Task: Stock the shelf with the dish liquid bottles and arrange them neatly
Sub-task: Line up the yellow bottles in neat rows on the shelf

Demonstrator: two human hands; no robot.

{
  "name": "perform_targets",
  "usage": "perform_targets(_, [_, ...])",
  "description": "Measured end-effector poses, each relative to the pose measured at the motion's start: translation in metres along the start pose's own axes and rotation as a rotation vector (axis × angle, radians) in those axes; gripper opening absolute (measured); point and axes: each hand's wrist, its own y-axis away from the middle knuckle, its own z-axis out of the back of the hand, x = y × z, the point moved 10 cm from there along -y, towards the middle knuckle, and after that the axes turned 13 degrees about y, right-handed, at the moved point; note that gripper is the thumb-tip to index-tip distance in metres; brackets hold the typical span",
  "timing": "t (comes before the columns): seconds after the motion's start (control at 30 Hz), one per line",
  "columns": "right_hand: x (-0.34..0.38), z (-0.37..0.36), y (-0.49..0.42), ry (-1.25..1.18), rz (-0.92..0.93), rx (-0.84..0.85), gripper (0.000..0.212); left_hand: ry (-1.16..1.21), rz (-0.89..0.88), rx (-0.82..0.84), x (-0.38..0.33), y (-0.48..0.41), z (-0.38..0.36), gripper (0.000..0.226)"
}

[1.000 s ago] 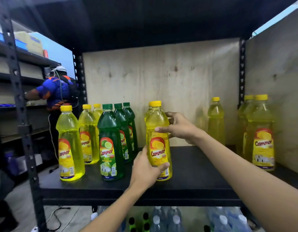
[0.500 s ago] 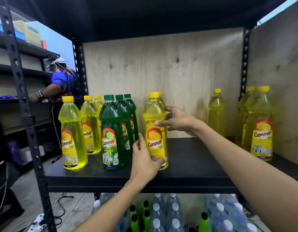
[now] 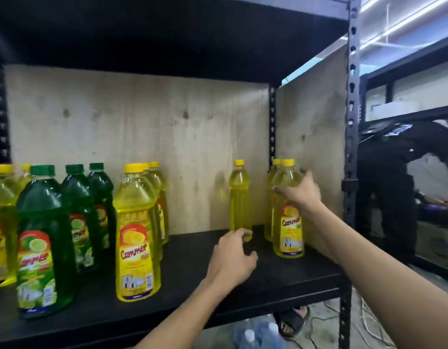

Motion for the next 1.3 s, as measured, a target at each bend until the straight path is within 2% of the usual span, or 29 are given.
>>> perform_targets(0.07, [-0.006, -0.008, -0.008, 0.009, 0.015, 0.029, 0.100, 0.092, 0.096, 0.035, 0.010, -0.019, -0.022, 0.053])
perform_targets(0.17, [-0.008, -0.006, -0.010, 0.059, 0.043, -0.027, 0.088, 0.165, 0.183, 0.068, 0.019, -0.035, -0.045, 0.062])
perform_targets(0.27, [-0.008, 0.001, -0.002, 0.092, 0.068, -0.080, 0.080, 0.197, 0.222, 0.079, 0.024, -0.039, -0.051, 0.067])
perform_targets(0.47, [0.019, -0.001, 0.035, 0.101, 0.153, -0.140, 0.083, 0.270, 0.244, 0.074, 0.034, -0.035, -0.048, 0.085])
perform_targets(0.53, [0.037, -0.013, 0.044, 0.059, 0.179, -0.100, 0.084, 0.292, 0.216, 0.029, 0.033, -0.034, -0.043, 0.076])
perform_targets(0.63, [0.069, -0.040, 0.049, -0.020, 0.202, -0.032, 0.087, 0.337, 0.202, -0.142, 0.042, -0.038, -0.018, 0.066])
perform_targets(0.73, [0.100, -0.075, 0.048, -0.082, 0.233, 0.005, 0.086, 0.328, 0.230, -0.321, 0.062, -0.046, 0.016, 0.076])
perform_targets(0.83, [0.122, -0.115, 0.040, -0.135, 0.239, 0.034, 0.084, 0.284, 0.296, -0.407, 0.093, -0.063, 0.039, 0.085])
perform_targets(1.07, [0.140, -0.199, 0.010, -0.092, 0.253, 0.068, 0.083, 0.176, 0.459, -0.416, 0.151, -0.108, 0.042, 0.093])
perform_targets(1.3, [0.141, -0.223, -0.015, -0.009, 0.304, 0.063, 0.075, 0.163, 0.406, -0.392, 0.168, -0.131, 0.032, 0.092])
